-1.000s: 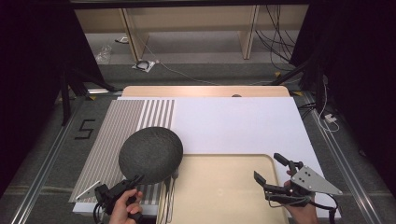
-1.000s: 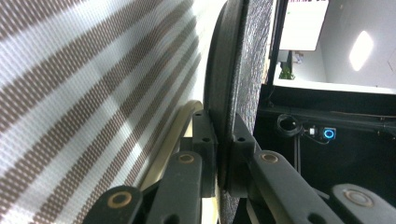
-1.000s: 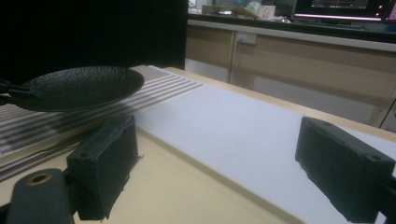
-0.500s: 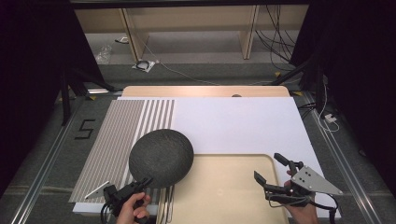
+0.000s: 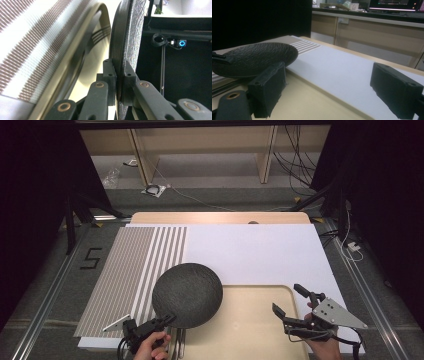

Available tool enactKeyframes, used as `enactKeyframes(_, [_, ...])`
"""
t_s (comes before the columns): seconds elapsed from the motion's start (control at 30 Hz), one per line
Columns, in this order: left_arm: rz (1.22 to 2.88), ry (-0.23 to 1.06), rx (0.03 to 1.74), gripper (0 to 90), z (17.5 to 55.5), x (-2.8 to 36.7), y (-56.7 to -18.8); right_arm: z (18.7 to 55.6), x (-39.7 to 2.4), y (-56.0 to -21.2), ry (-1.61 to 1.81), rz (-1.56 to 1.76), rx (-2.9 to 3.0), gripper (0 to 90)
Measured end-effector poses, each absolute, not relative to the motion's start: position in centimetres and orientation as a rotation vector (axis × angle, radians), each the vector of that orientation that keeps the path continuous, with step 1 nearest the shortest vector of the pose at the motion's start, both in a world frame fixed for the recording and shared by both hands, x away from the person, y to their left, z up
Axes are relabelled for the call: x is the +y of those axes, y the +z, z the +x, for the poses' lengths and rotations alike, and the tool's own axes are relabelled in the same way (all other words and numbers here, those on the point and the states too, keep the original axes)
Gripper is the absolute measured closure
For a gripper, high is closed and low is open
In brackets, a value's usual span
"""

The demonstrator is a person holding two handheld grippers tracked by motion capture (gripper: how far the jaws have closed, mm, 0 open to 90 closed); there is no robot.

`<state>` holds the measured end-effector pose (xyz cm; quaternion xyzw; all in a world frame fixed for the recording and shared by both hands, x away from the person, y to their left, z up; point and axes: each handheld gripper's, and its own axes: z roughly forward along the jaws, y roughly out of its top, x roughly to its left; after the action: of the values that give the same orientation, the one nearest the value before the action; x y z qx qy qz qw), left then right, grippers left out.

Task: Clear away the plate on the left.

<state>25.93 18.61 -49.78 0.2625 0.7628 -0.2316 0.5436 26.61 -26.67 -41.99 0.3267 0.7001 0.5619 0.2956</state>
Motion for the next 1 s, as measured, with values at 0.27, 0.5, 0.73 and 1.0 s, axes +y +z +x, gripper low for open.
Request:
enactKeyframes(0.27, [0.665,-0.570,1.809,84.9,25.8,17.6,-49.7,26.6,-26.7,-42.0,1.495,0.869,1.863,13.8])
enactKeyframes(0.5, [0.716,-0.592,1.798,84.9,25.8,16.6,-49.8,26.7,-26.6,-42.0,1.496,0.866,1.863,13.8])
enactKeyframes(0.73, [0.768,-0.620,1.798,84.8,25.7,15.4,-49.9,26.6,-26.6,-42.0,1.498,0.866,1.864,13.8])
enactKeyframes(1.0, [0.804,-0.643,1.794,84.8,25.5,14.3,-49.9,26.6,-26.6,-42.0,1.496,0.867,1.863,13.8])
